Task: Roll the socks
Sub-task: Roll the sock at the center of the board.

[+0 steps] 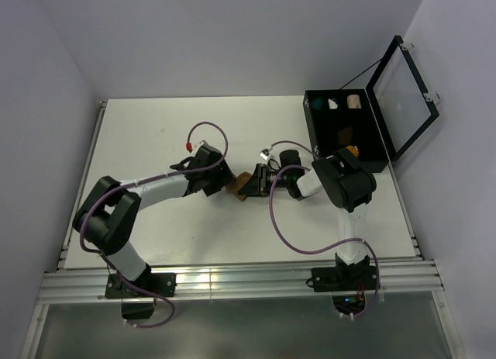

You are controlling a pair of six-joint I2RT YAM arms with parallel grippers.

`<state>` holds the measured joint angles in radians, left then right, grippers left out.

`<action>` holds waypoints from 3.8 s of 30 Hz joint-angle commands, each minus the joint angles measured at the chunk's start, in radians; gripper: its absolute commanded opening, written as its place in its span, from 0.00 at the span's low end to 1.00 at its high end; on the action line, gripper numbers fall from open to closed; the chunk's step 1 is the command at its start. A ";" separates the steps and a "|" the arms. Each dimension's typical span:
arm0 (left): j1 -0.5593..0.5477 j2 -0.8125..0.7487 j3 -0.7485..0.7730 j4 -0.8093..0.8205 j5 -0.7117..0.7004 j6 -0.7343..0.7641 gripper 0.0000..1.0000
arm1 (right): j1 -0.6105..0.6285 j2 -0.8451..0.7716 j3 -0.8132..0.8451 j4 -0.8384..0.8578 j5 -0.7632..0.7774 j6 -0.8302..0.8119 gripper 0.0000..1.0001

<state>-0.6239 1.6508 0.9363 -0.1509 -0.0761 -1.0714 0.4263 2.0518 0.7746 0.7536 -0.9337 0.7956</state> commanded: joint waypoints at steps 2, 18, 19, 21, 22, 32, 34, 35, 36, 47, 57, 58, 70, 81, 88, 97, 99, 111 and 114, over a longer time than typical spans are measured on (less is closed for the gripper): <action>-0.005 0.030 0.007 0.054 0.006 -0.013 0.70 | 0.006 0.059 -0.009 -0.183 0.065 -0.047 0.00; -0.036 0.170 0.075 -0.090 0.018 0.085 0.35 | 0.022 -0.145 -0.024 -0.335 0.234 -0.208 0.34; -0.037 0.170 0.076 -0.098 0.015 0.096 0.35 | 0.028 -0.171 -0.021 -0.379 0.290 -0.231 0.37; -0.037 0.168 0.081 -0.111 0.009 0.103 0.35 | 0.046 -0.248 -0.012 -0.437 0.357 -0.298 0.43; -0.039 0.167 0.079 -0.113 0.007 0.111 0.35 | 0.054 -0.274 -0.006 -0.483 0.393 -0.318 0.44; -0.056 0.164 0.107 -0.134 0.001 0.136 0.35 | 0.204 -0.550 0.018 -0.634 0.838 -0.518 0.52; -0.057 0.165 0.111 -0.137 0.004 0.136 0.35 | 0.251 -0.556 0.041 -0.646 0.926 -0.553 0.54; -0.056 0.168 0.113 -0.138 0.006 0.137 0.35 | 0.296 -0.555 0.048 -0.648 0.932 -0.582 0.54; -0.057 0.172 0.116 -0.141 0.007 0.137 0.35 | 0.314 -0.547 0.064 -0.654 0.982 -0.593 0.54; -0.059 0.175 0.124 -0.141 0.022 0.133 0.35 | 0.439 -0.380 0.117 -0.611 1.082 -0.667 0.55; -0.059 0.176 0.127 -0.131 0.041 0.123 0.35 | 0.466 -0.274 0.072 -0.559 1.112 -0.654 0.40; -0.059 0.176 0.127 -0.130 0.044 0.122 0.35 | 0.466 -0.260 0.074 -0.566 1.110 -0.645 0.35; -0.059 0.127 0.124 -0.127 0.022 0.105 0.53 | 0.336 -0.334 -0.021 -0.501 0.818 -0.511 0.00; -0.054 0.023 0.056 -0.087 -0.050 0.039 0.73 | 0.089 -0.228 -0.074 -0.228 0.175 -0.265 0.00; -0.051 -0.043 0.010 -0.023 -0.053 0.019 0.75 | 0.011 -0.049 -0.055 -0.066 0.006 -0.061 0.00; -0.051 -0.020 -0.021 0.030 -0.044 -0.009 0.72 | -0.003 0.018 0.018 -0.227 0.018 -0.094 0.00; -0.050 0.023 -0.002 0.019 -0.059 -0.007 0.70 | -0.003 0.025 0.022 -0.244 0.022 -0.105 0.00; -0.051 0.130 0.068 -0.088 -0.050 0.013 0.36 | 0.003 -0.077 0.003 -0.338 0.146 -0.208 0.02; -0.051 0.147 0.090 -0.124 -0.045 0.034 0.34 | 0.023 -0.160 -0.012 -0.375 0.238 -0.268 0.21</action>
<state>-0.6739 1.7538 1.0073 -0.1814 -0.1055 -1.0721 0.4297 1.9488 0.8074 0.5365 -0.8612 0.6498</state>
